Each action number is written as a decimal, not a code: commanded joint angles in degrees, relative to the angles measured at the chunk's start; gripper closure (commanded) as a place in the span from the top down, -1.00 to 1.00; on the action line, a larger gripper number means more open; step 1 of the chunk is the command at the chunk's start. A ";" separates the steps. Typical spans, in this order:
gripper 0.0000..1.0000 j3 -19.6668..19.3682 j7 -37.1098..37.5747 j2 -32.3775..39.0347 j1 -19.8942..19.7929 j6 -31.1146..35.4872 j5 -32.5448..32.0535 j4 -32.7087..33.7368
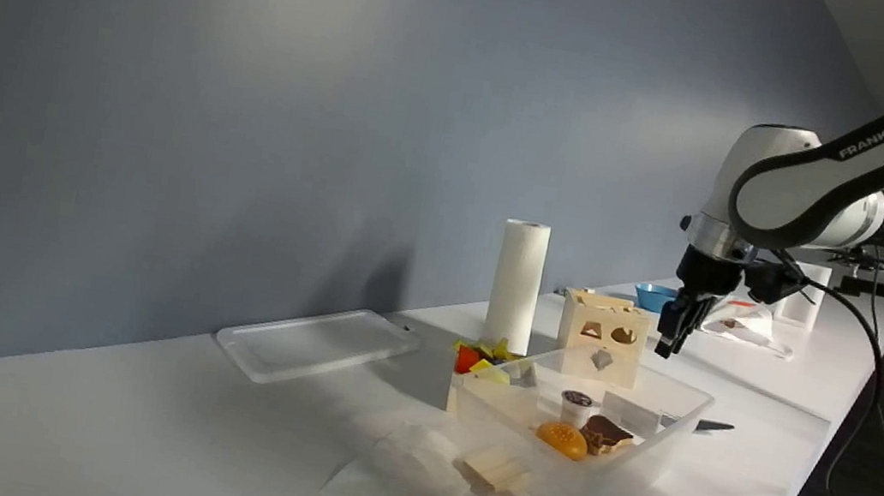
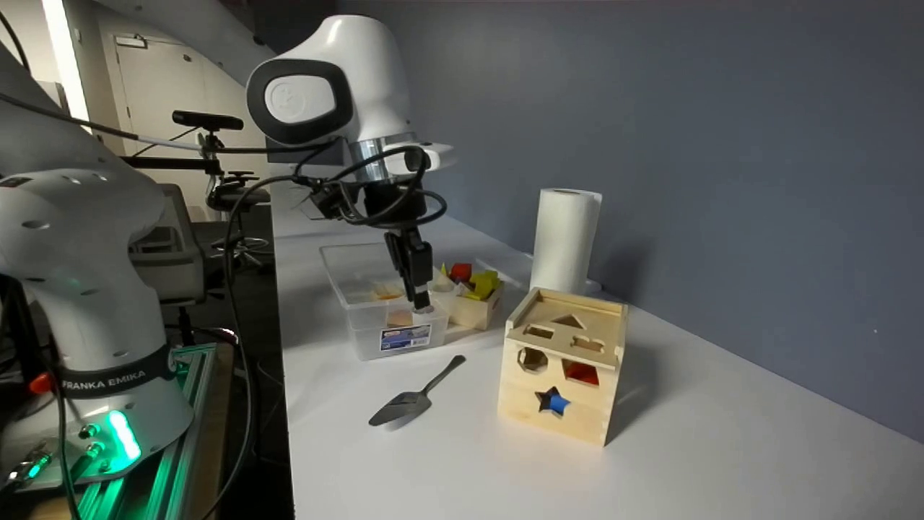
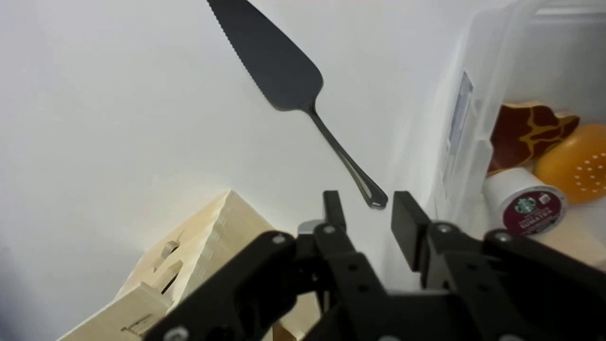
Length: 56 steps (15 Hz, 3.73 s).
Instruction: Move the bowl to the left
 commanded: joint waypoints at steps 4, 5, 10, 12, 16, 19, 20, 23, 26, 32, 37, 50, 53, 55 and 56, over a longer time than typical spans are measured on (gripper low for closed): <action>-1.00 1.35 -0.23 5.58 -0.07 1.70 -1.55 -0.26; -1.00 1.26 -0.59 6.14 0.42 1.45 -0.95 -0.26; -1.00 1.08 -1.97 7.84 3.78 0.08 2.50 -0.29; -1.00 1.17 -2.57 8.28 5.47 0.10 4.21 -0.25; -1.00 1.74 -3.48 8.74 9.08 0.22 8.51 -0.21; -1.00 2.85 -2.62 9.50 11.32 0.84 10.86 -0.20; -1.00 3.38 -1.94 9.77 11.83 1.14 11.57 -0.19; -1.00 4.74 -0.40 10.39 13.21 1.31 13.87 -0.15; -1.00 5.90 0.07 10.79 14.23 1.66 15.25 -0.04; -1.00 7.94 -0.52 11.16 16.29 2.30 15.46 -0.33; -1.00 11.64 1.70 12.96 17.15 3.86 13.87 0.17; -1.00 19.62 10.33 16.49 15.77 6.75 3.00 6.26; -1.00 21.22 15.23 12.25 14.80 2.53 -1.90 6.20; -1.00 21.85 17.09 9.29 14.66 0.36 -4.09 5.87; -1.00 21.99 17.55 7.79 14.52 -0.48 -4.88 5.75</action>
